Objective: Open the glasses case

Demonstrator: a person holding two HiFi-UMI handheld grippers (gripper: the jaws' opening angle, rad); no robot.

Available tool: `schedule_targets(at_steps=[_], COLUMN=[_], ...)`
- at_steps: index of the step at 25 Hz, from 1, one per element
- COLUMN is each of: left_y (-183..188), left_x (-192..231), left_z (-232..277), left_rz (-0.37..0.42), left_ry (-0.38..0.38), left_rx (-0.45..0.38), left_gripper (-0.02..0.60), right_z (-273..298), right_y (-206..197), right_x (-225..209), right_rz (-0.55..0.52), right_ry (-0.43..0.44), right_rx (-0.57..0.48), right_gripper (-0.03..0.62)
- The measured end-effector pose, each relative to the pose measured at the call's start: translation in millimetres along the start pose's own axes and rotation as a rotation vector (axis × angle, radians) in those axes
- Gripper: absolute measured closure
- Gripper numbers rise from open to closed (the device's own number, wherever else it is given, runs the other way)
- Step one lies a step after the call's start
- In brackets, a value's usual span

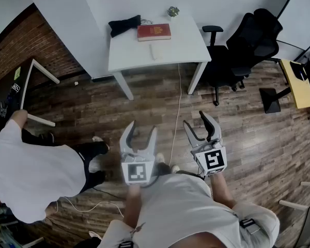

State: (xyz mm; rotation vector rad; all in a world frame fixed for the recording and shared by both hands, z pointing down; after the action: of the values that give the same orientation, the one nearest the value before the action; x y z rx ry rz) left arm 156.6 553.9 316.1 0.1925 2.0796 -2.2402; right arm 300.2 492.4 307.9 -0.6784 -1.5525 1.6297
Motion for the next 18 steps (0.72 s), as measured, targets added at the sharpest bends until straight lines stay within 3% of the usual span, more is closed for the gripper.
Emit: schedule_targets(at_steps=[5,18], left_y=[-6,-16], left_x=[23,56], left_z=[19,59], left_rz=[0.000,-0.012], left_ry=[-0.016,-0.100], left_rx=[-0.003,-0.007], left_gripper=[0.328,0.328], right_z=[26,68], right_y=[0,-1], right_x=[4,3], right_rz=[0.037,0.018], right_ry=[0.022,-0.053], right_rx=[-0.086,-0.021], right_gripper=[0.339,0.339])
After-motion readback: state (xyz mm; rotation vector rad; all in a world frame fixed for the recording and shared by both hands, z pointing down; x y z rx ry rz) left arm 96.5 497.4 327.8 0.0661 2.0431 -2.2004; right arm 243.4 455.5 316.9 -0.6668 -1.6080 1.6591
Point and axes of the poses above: the fingertips, and each gripper's own axes: z forward along the fingers, x to its left, y out of its top, the point moved 1 cm from there along -z, backward along the fingers, and after that the axes turned 8 degrees about y, right-handed, at the moved point
